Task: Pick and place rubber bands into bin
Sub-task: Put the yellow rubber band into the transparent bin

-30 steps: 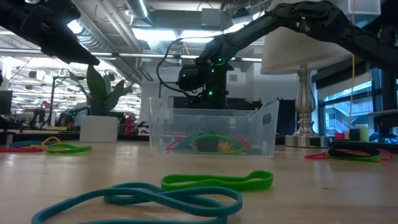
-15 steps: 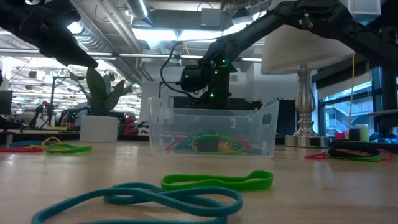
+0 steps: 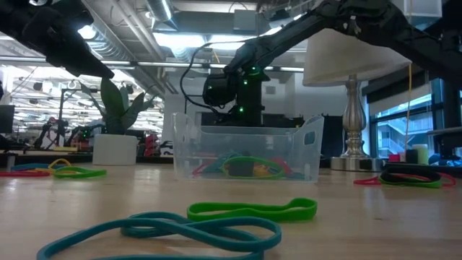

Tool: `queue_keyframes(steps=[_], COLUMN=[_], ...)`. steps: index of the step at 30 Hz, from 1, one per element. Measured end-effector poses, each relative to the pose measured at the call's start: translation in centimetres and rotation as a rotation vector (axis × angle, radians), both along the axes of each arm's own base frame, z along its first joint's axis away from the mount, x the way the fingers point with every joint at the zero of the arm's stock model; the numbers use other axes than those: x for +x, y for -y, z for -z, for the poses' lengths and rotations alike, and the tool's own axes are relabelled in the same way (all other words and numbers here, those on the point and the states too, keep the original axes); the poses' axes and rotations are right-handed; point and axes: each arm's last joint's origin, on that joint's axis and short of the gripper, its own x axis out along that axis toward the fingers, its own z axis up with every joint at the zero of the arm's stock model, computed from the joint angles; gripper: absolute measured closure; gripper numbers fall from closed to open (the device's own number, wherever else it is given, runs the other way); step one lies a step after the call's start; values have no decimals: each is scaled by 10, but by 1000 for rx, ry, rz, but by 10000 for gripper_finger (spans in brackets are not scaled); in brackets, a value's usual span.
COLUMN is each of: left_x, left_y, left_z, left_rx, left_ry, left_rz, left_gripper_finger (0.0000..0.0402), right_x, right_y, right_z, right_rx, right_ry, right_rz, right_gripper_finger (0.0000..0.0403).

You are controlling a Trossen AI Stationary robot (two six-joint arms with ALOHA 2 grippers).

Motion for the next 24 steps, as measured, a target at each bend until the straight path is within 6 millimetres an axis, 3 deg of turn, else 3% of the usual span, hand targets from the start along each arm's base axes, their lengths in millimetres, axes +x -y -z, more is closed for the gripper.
queue_keyframes(steps=[4,13,24], left_x=[0,0,0], left_y=[0,0,0], left_z=[0,0,0], left_rx=[0,0,0], left_ry=[0,0,-4], left_rz=[-1,0,1], left_gripper_finger=[398,398,398], right_x=[9,22,0], right_y=[-10,-43,-87], right_z=[-28,-98,-153], right_rx=[-3,-185,-399], right_ry=[24,94,164], right_rz=[-4,11,149], right_gripper_finger=[399,401,401])
